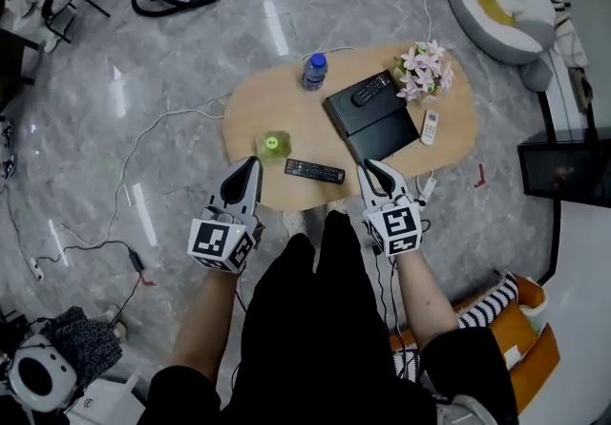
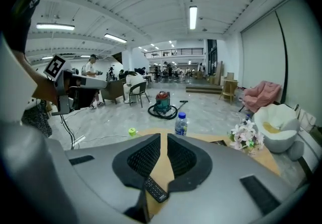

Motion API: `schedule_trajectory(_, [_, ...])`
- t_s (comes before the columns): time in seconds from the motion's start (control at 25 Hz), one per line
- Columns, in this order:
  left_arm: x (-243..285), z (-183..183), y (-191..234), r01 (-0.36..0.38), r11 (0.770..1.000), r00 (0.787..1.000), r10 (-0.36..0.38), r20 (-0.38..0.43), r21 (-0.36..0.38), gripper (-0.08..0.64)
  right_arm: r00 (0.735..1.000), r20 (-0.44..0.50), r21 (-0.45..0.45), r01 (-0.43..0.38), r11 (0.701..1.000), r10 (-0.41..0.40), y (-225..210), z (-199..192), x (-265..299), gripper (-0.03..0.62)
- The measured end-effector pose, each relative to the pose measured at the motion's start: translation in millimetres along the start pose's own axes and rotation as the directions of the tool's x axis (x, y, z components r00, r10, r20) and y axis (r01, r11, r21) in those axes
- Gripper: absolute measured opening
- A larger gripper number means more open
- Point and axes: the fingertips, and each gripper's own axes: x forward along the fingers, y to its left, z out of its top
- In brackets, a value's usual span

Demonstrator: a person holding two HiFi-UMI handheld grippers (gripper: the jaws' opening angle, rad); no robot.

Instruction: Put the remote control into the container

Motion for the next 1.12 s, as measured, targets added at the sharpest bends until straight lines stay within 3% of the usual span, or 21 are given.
schedule_trajectory(0.12, [-11.2,-13.8,11.3,-0.034,0.999,0.999,0.034,-0.016,-0.010,0.008,0.994,-0.071,-0.038,-0.086,0.996,0.083,22.4,-19.1,25.4,0.041])
schedule_trajectory(0.24, [-23.3,-30.1,24.1,-0.074,0.997,0.997,0.074,-0.037,-0.022,0.008,0.973,-0.161,-0.089,-0.179,0.980,0.163,43.6,-47.1,53.7,0.107])
schedule_trajectory(0.52, [-48.0,-74.9,44.8,-0.161,0.986,0.984,0.156,-0.087,-0.054,0.008,0.879,-0.380,-0.231,-0.391,0.891,0.287,86.7,-127.7,105.8,0.197])
schedule_trajectory(0.72, [-58.9,-104.4,53.1,-0.203,0.977,0.973,0.194,-0.123,-0.070,0.008,0.806,-0.516,-0.310,-0.493,0.813,0.291,97.1,-183.3,137.7,0.241])
schedule_trajectory(0.96, [-69.3,-138.2,64.9,-0.235,0.968,0.961,0.219,-0.168,-0.082,0.008,0.757,-0.604,-0.372,-0.544,0.753,0.249,95.4,-228.0,165.9,0.242])
schedule_trajectory(1.12, [-72.8,-152.2,68.9,-0.246,0.964,0.957,0.225,-0.183,-0.101,0.008,0.702,-0.675,-0.355,-0.579,0.734,0.228,88.6,-253.4,178.8,0.248])
